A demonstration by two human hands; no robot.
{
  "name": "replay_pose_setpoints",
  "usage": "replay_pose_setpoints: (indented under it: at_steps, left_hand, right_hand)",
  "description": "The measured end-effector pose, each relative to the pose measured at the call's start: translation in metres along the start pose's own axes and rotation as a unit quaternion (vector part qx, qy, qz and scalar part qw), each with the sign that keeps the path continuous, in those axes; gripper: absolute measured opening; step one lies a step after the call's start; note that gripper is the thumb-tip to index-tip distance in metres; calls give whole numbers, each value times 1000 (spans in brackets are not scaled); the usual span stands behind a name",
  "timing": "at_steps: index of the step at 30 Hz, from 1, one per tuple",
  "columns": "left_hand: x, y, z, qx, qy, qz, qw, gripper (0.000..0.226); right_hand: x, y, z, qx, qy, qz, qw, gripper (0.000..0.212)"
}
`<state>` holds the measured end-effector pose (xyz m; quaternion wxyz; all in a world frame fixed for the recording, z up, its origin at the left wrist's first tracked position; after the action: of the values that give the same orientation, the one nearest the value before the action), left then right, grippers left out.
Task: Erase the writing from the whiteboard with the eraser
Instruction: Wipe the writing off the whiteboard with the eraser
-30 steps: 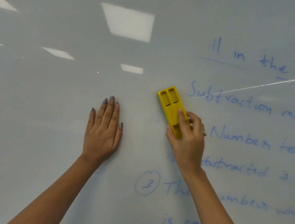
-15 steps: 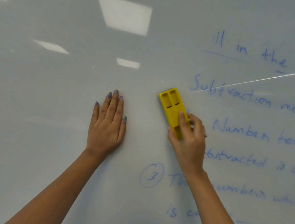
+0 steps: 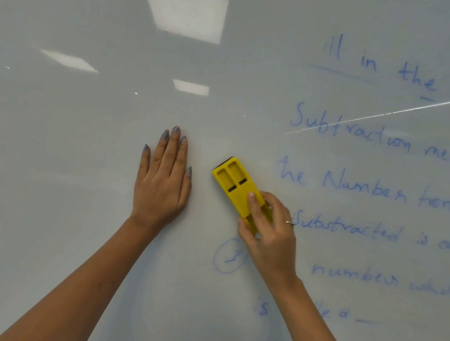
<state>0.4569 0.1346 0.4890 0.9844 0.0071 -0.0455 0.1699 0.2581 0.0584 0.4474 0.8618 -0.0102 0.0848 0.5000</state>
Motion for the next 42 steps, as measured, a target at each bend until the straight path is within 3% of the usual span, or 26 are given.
replay_pose_setpoints:
  at_steps: [6,13,18,26,35,38,42]
  left_hand:
    - [-6,-2,-22,10,-16,-5,1000,50]
    - [-16,6,-86,28,-5,6,1000,48]
    - [-2,2,-127,47,5,11,999,51]
    - [0,-8,-143,21,15,26,999,53]
    - [-1,-4,-142,8,10,28,1000,51]
    - [-1,-3,-142,9,9,22,1000,51]
    - [-1,-4,-142,8,8,23,1000,51]
  right_hand:
    - [-23,11,39,-36,-111,17,993,50]
    - [36,-16,-27,56,-21,65,996,45]
    - [39,-16,-101,106,-1,47,993,49]
    - [-8,-2,-58,-8,-137,39,990,50]
    - [44,-25,-140,133,30,29,990,55]
    - [20,-13,-132,110,-1,21,994,52]
    - [-14,-1,-84,30,-106,14,994,56]
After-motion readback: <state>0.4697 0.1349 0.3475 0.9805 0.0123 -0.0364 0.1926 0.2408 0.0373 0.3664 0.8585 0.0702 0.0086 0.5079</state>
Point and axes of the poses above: each hand's wrist, its own z-axis towards the middle knuckle, its own y-axis out of the back of the hand, x = y × z, the point moved 6 cm from there along z, towards the middle knuckle
